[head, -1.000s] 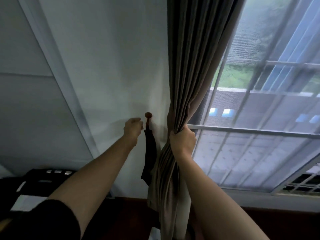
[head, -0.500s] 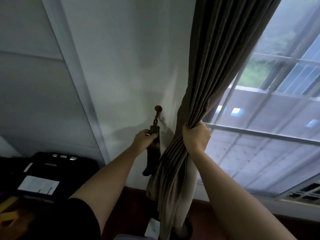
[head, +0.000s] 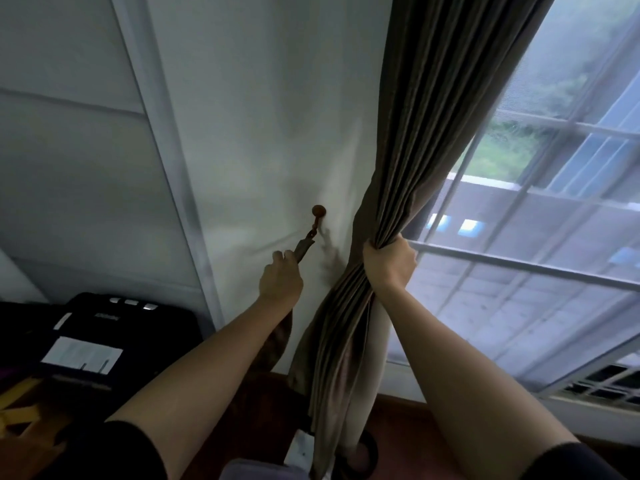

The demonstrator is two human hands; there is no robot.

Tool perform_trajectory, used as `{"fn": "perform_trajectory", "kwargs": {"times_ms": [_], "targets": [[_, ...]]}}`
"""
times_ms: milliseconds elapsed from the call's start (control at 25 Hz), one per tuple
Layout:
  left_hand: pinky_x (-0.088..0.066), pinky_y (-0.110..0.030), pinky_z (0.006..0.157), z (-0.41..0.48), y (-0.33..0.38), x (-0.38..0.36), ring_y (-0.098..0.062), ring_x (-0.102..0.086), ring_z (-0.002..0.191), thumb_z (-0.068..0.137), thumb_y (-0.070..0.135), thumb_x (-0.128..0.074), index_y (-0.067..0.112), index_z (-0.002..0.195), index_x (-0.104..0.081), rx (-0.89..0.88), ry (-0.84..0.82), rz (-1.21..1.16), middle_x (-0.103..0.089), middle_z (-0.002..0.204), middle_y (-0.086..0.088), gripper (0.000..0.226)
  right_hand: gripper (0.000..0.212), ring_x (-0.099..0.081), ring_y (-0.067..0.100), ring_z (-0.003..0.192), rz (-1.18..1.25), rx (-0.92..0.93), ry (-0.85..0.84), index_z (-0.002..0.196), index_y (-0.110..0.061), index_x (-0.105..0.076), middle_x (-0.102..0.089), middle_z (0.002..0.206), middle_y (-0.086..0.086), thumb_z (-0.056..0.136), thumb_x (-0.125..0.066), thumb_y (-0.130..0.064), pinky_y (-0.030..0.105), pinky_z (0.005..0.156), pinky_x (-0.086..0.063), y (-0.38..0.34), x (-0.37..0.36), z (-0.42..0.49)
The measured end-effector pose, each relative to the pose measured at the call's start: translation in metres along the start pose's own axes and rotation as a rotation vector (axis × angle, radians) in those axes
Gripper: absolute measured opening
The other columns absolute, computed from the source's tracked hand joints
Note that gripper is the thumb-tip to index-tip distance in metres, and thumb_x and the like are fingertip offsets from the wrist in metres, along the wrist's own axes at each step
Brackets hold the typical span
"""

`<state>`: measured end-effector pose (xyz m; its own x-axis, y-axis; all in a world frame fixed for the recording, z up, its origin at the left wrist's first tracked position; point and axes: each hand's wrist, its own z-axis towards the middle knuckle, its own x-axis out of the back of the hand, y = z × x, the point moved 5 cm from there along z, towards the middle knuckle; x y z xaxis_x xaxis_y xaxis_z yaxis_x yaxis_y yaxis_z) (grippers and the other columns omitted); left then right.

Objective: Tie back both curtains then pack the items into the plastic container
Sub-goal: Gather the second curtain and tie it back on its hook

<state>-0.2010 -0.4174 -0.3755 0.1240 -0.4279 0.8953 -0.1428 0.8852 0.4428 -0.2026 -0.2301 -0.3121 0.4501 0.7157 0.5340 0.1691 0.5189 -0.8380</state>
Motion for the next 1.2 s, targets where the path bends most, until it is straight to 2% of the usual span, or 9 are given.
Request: {"fn": "perform_trajectory", "kwargs": {"times_ms": [120,280,480,600,720,800,920,1040,1200], "targets": [[-0.05,-0.034,0.075,-0.006,0.007,0.01,-0.032,-0.059,0.1,0.09,-0.002,-0.045,-0.002,0.109,-0.055,0.089,0.008,-0.008,-0.058,0.109,-0.02,0.021,0.023,-0.062,0.032,0.091,-0.009,0.0,-0.024,0.1,-0.012,-0.065,-0.068,0.095,0.012,0.078,-0.06,-0.02,0.036,0.077,-0.053,-0.002,0.002,0.0],[-0.053,-0.032,0.079,-0.028,-0.007,-0.005,-0.029,-0.061,0.098,0.09,-0.001,-0.046,0.0,0.11,-0.057,0.202,-0.117,-0.016,-0.06,0.111,-0.018,0.023,0.025,-0.063,0.032,0.09,-0.03,0.0,-0.054,0.099,-0.012,-0.066,-0.068,0.095,0.011,0.077,-0.061,-0.022,0.035,0.075,-0.054,-0.002,0.003,0.0],[-0.045,-0.027,0.068,-0.045,0.029,0.0,-0.027,-0.063,0.093,0.091,0.008,-0.049,0.0,0.098,-0.06,0.145,-0.175,-0.094,-0.064,0.102,-0.015,0.015,0.032,-0.061,0.028,0.091,-0.143,-0.008,-0.127,0.102,-0.008,-0.062,-0.063,0.093,0.007,0.077,-0.062,-0.028,0.033,0.071,-0.05,-0.01,0.011,0.004],[-0.047,-0.027,0.071,-0.051,0.046,0.004,-0.026,-0.062,0.095,0.091,0.008,-0.05,0.002,0.103,-0.06,0.155,-0.172,-0.07,-0.063,0.105,-0.014,0.016,0.034,-0.062,0.03,0.094,-0.218,0.023,-0.154,0.102,-0.009,-0.061,-0.065,0.097,0.009,0.074,-0.064,-0.029,0.035,0.072,-0.051,-0.018,0.013,0.007],[-0.047,-0.024,0.061,-0.071,0.043,-0.011,-0.019,-0.061,0.077,0.09,0.01,-0.052,0.002,0.098,-0.06,0.193,-0.25,-0.12,-0.062,0.088,-0.008,0.014,0.032,-0.062,0.03,0.093,-0.258,0.064,-0.155,0.1,-0.009,-0.063,-0.065,0.094,0.009,0.074,-0.066,-0.028,0.032,0.068,-0.05,-0.018,0.014,0.007],[-0.043,-0.022,0.056,-0.077,0.054,-0.008,-0.015,-0.055,0.064,0.089,0.014,-0.054,0.004,0.086,-0.059,0.201,-0.19,-0.231,-0.055,0.075,-0.002,0.012,0.031,-0.062,0.028,0.089,-0.292,0.09,-0.171,0.099,-0.01,-0.063,-0.061,0.087,0.007,0.074,-0.066,-0.03,0.03,0.065,-0.048,-0.02,0.012,0.006],[-0.041,-0.025,0.064,-0.076,0.083,0.007,-0.02,-0.06,0.079,0.089,0.024,-0.057,0.003,0.095,-0.062,0.161,-0.002,-0.311,-0.063,0.09,-0.005,0.022,0.034,-0.063,0.028,0.09,-0.3,0.107,-0.194,0.1,-0.011,-0.062,-0.063,0.089,0.007,0.073,-0.068,-0.032,0.035,0.072,-0.056,-0.025,0.008,0.008],[-0.047,-0.027,0.077,-0.087,0.095,-0.003,-0.024,-0.064,0.093,0.087,0.022,-0.059,0.002,0.103,-0.064,0.15,0.038,-0.409,-0.069,0.103,-0.011,0.027,0.036,-0.062,0.027,0.09,-0.321,0.097,-0.215,0.101,-0.011,-0.061,-0.064,0.094,0.008,0.073,-0.068,-0.032,0.035,0.073,-0.056,-0.025,0.008,0.01],[-0.042,-0.02,0.071,-0.091,0.099,-0.011,-0.02,-0.064,0.08,0.089,0.023,-0.058,0.001,0.09,-0.064,0.1,0.155,-0.611,-0.069,0.086,-0.006,0.023,0.036,-0.062,0.026,0.089,-0.307,0.094,-0.265,0.101,-0.011,-0.06,-0.061,0.09,0.006,0.073,-0.068,-0.032,0.03,0.063,-0.049,-0.025,0.01,0.016]]}}
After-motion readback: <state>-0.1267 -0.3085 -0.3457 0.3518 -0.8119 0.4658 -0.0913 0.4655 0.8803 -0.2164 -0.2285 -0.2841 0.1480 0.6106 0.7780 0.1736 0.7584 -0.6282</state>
